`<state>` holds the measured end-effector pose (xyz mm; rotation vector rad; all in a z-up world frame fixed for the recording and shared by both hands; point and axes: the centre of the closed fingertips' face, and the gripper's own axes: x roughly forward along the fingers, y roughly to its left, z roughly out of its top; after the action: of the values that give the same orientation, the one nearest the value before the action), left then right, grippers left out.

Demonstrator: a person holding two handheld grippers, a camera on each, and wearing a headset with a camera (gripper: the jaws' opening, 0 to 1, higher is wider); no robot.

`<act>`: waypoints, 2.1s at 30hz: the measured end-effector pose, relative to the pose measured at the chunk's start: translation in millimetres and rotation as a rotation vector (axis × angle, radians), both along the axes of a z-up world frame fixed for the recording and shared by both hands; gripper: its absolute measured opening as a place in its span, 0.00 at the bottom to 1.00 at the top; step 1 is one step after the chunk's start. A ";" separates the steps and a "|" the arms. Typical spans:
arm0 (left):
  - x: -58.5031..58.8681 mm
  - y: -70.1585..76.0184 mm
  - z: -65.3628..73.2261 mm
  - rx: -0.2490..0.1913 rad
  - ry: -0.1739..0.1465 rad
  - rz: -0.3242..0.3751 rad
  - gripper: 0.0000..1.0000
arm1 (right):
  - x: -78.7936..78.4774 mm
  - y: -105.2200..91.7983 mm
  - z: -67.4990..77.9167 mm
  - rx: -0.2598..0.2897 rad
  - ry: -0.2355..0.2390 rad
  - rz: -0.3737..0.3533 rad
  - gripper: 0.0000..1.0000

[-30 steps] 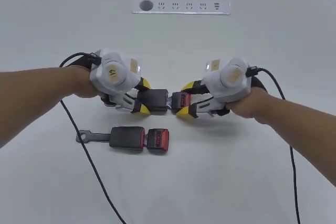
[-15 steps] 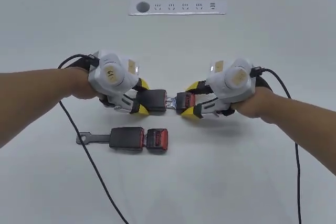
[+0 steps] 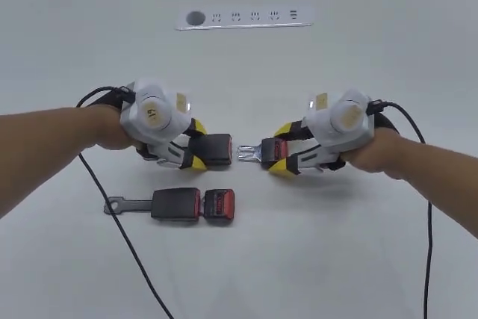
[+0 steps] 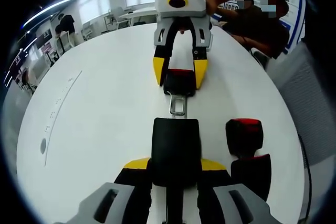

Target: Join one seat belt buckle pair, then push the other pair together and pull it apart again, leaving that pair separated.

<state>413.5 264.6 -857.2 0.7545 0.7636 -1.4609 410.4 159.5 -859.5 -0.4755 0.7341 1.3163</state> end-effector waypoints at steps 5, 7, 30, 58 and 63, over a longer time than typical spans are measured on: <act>0.3 0.4 0.0 0.004 0.000 0.000 0.34 | -0.6 -12.7 0.9 -0.003 0.001 -0.011 0.35; 0.4 0.3 0.1 0.006 0.001 0.002 0.34 | -0.9 -17.0 1.3 -0.005 0.002 -0.016 0.35; 1.0 -1.3 0.0 0.020 0.003 0.011 0.34 | -12.0 -70.2 3.5 -0.033 -0.002 -0.040 0.36; 0.0 -12.4 5.8 0.008 0.040 0.141 0.44 | -5.6 -86.5 9.9 -0.016 -0.003 -0.116 0.54; 14.9 -13.9 22.9 -0.065 0.027 0.272 0.62 | 5.3 -87.7 18.8 0.011 -0.051 -0.195 0.62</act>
<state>428.3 250.7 -834.3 0.5590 0.8018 -1.2460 415.7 71.8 -840.7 -0.4162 0.7116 1.1216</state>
